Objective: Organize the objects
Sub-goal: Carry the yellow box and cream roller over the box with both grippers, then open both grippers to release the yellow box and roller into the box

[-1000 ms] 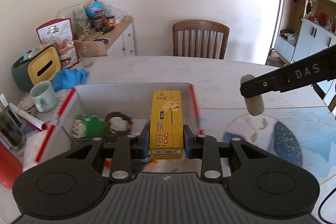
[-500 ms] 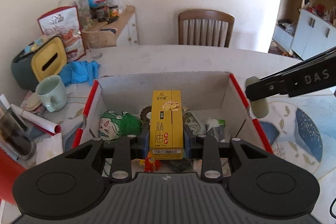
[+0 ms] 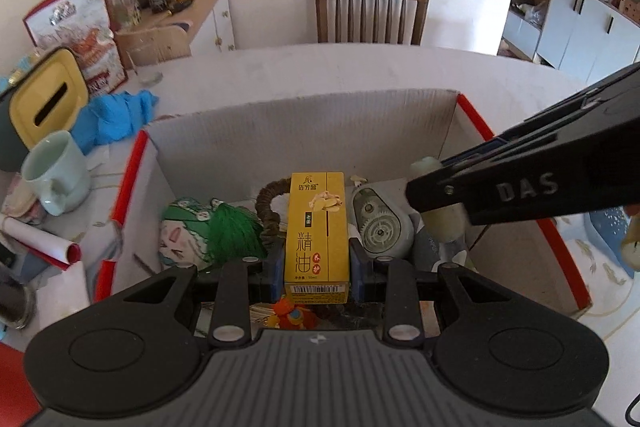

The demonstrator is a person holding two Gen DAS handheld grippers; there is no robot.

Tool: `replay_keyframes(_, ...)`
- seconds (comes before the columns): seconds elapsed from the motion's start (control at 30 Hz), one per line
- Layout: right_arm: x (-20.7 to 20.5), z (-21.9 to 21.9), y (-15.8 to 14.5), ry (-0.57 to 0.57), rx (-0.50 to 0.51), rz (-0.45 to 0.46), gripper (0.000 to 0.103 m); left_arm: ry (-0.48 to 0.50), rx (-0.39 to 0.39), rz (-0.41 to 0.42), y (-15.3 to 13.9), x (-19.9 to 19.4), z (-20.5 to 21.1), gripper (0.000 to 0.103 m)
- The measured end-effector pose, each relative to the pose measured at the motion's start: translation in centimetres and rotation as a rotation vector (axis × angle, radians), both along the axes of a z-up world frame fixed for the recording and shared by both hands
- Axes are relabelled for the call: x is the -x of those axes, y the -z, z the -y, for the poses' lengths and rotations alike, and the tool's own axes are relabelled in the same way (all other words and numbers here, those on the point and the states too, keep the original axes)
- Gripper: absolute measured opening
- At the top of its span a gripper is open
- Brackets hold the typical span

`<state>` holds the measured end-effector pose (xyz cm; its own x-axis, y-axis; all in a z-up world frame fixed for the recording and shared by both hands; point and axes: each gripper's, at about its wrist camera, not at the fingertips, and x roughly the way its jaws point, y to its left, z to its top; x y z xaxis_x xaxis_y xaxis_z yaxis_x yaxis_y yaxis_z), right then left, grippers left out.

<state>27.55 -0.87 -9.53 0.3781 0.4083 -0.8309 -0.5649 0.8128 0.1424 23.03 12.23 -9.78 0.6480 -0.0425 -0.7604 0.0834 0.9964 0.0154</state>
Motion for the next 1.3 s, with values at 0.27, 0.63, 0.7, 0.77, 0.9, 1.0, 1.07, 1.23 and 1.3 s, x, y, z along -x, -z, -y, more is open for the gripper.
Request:
replay_keyframes(0.27, -1.6, -1.4, 2.3, 0.027, 0.053, -0.039, 0.02, 0.009, 0.017, -0.072, 1.8, -1.5, -0.2, 0.03)
replay_keyframes(0.63, -2.5, -2.8, 4.7, 0.033, 0.109, -0.108, 0.02, 0.028, 0.046, -0.153, 3.0, -2.4, -0.3, 0.03)
replay_keyframes(0.7, -2.6, -2.9, 5.0, 0.031, 0.118, -0.111, 0.02, 0.03, 0.052, -0.158, 3.2, -2.5, -0.4, 0.03)
replay_keyframes(0.77, -2.7, -2.8, 5.1, 0.033, 0.117, -0.118, 0.02, 0.032, 0.054, -0.166, 3.3, -2.6, -0.4, 0.03)
replay_keyframes(0.9, -2.8, -2.7, 5.1, 0.032, 0.107, -0.131, 0.023, 0.032, 0.064, -0.179, 3.4, -2.7, -0.5, 0.03)
replay_keyframes(1.0, -2.8, -2.6, 4.9, 0.026, 0.099, -0.141, 0.025, 0.026, 0.066, -0.178, 3.4, -2.6, -0.5, 0.031)
replay_keyframes(1.07, -2.8, -2.4, 4.8, 0.031, 0.102, -0.138, 0.026, 0.02, 0.067, -0.175, 3.4, -2.6, -0.6, 0.032)
replay_keyframes(1.23, -2.6, -1.7, 4.0, 0.03, 0.084, -0.132, 0.03, 0.019, 0.081, -0.134, 2.5, -2.0, -0.4, 0.059)
replay_keyframes(1.3, -2.4, -1.3, 3.5, 0.028, 0.073, -0.126, 0.032, 0.018, 0.081, -0.115, 1.9, -1.8, -0.3, 0.062)
